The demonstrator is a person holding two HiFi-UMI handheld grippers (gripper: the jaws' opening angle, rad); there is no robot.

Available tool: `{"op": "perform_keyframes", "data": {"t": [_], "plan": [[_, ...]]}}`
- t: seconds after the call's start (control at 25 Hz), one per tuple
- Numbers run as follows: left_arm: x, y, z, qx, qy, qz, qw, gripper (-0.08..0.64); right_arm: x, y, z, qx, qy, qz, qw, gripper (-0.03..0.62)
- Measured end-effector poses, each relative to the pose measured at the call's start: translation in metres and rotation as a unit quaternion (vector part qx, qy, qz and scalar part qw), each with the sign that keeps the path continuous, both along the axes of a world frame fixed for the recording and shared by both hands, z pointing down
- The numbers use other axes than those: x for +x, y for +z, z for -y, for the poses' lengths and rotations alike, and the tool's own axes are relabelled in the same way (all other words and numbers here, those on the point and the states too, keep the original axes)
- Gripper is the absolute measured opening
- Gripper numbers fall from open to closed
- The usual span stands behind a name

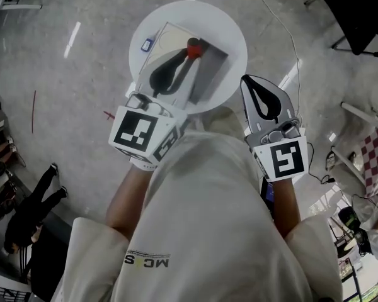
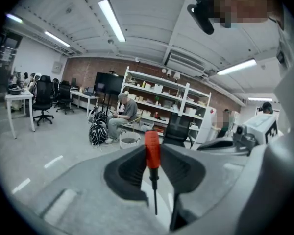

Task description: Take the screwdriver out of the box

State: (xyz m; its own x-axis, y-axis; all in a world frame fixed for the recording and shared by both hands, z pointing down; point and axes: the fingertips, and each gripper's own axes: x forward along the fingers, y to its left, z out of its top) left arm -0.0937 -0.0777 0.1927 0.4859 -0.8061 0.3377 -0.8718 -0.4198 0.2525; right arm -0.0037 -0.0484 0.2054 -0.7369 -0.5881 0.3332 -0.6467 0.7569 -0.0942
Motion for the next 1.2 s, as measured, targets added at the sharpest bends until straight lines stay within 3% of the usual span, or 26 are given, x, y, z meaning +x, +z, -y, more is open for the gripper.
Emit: {"op": "perform_keyframes", "data": {"t": [0.6,0.88,1.2], "plan": [[-0.017,-0.081,-0.036,0.091,-0.05,-0.009,0.9945,0.086,0.004,-0.044,0.008,0.038,-0.018,0.0,0.999,0.0],[-0.019,-0.083,-0.041,0.097,-0.051,-0.015,0.9939,0.086,0.001,-0.049,0.014,-0.001,-0.039,0.042,0.998,0.0],[-0.018,-0.083,-0.047,0.099,-0.045,-0.018,0.9939,0.087,-0.004,-0.055,0.0,0.017,-0.072,0.02,0.997,0.0]]}}
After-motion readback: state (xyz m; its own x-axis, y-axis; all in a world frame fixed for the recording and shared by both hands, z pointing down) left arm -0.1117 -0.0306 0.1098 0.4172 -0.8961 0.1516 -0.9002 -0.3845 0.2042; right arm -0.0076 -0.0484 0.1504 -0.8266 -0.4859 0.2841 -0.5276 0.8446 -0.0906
